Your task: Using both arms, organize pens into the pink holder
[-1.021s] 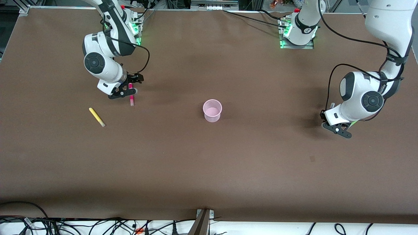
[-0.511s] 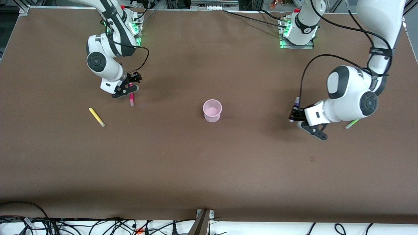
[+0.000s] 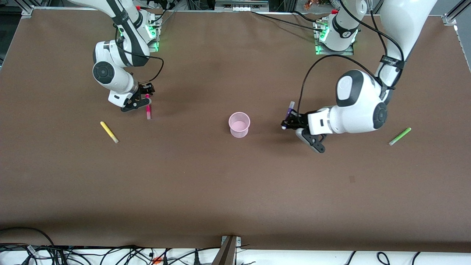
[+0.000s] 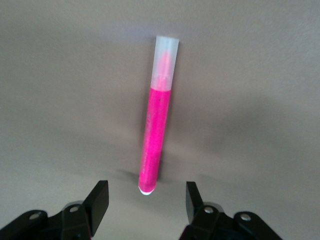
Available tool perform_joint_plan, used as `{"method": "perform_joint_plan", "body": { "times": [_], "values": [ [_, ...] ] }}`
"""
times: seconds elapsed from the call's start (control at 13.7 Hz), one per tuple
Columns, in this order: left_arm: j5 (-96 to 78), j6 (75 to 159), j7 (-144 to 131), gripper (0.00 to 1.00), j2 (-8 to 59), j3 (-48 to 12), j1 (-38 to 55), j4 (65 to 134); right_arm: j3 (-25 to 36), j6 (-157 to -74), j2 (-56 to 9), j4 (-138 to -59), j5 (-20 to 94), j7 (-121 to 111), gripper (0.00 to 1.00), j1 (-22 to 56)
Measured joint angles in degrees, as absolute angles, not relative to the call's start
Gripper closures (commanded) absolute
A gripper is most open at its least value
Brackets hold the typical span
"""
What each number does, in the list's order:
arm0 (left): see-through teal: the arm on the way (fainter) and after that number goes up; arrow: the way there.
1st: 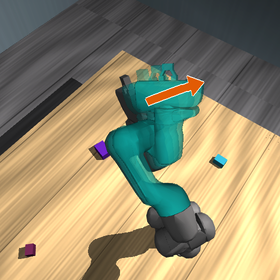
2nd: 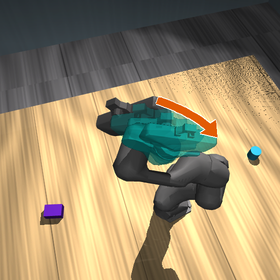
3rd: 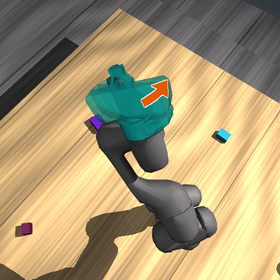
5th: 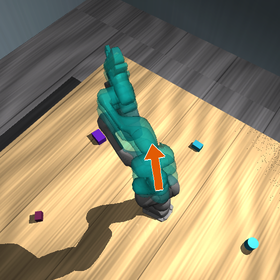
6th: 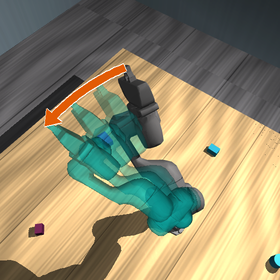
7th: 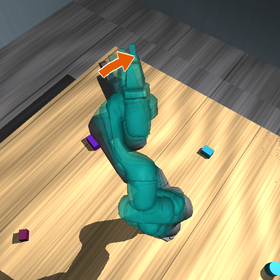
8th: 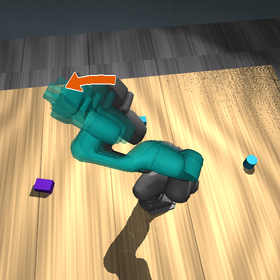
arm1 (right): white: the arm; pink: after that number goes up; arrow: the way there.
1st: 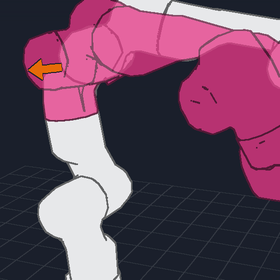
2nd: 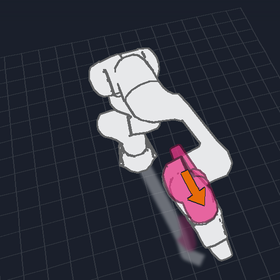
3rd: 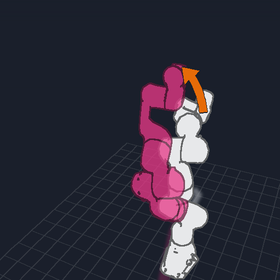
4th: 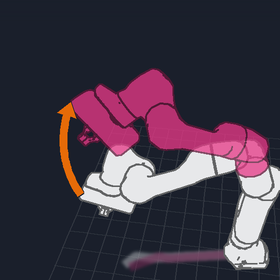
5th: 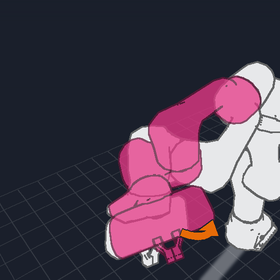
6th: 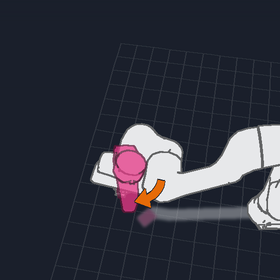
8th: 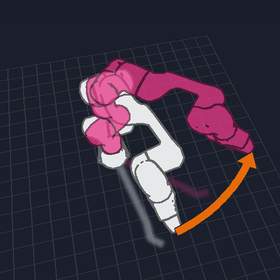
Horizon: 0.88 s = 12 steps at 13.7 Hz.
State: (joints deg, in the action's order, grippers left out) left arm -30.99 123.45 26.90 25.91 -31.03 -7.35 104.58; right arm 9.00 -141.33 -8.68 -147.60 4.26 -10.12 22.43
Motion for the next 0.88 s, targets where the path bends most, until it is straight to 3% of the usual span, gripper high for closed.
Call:
{"method": "perform_joint_plan", "body": {
  "times": [0.29, 0.58, 0.8, 0.88],
  "values": [
    [-39.7, 131.9, 39.9, 1.0, 28.7, -35.8, -7.4, 103.5, 9.0, -141.5, -10.6, -147.6, 4.3, -9.9, 0.41, 22.4],
    [-46.1, 142.1, 48.1, 1.0, 31.7, -39.4, -5.2, 103.3, 9.0, -142.3, -11.5, -147.6, 4.3, -9.3, 0.72, 22.4],
    [-46.5, 148.5, 53.7, 1.0, 31.9, -39.6, -2.3, 103.2, 9.0, -142.4, -11.6, -147.6, 4.3, -9.2, 0.81, 22.4],
    [-46.5, 149.3, 55.9, 1.0, 32.1, -39.6, -2.0, 103.2, 9.0, -142.5, -11.6, -147.6, 4.3, -9.2, 0.88, 22.4]
  ]
}}
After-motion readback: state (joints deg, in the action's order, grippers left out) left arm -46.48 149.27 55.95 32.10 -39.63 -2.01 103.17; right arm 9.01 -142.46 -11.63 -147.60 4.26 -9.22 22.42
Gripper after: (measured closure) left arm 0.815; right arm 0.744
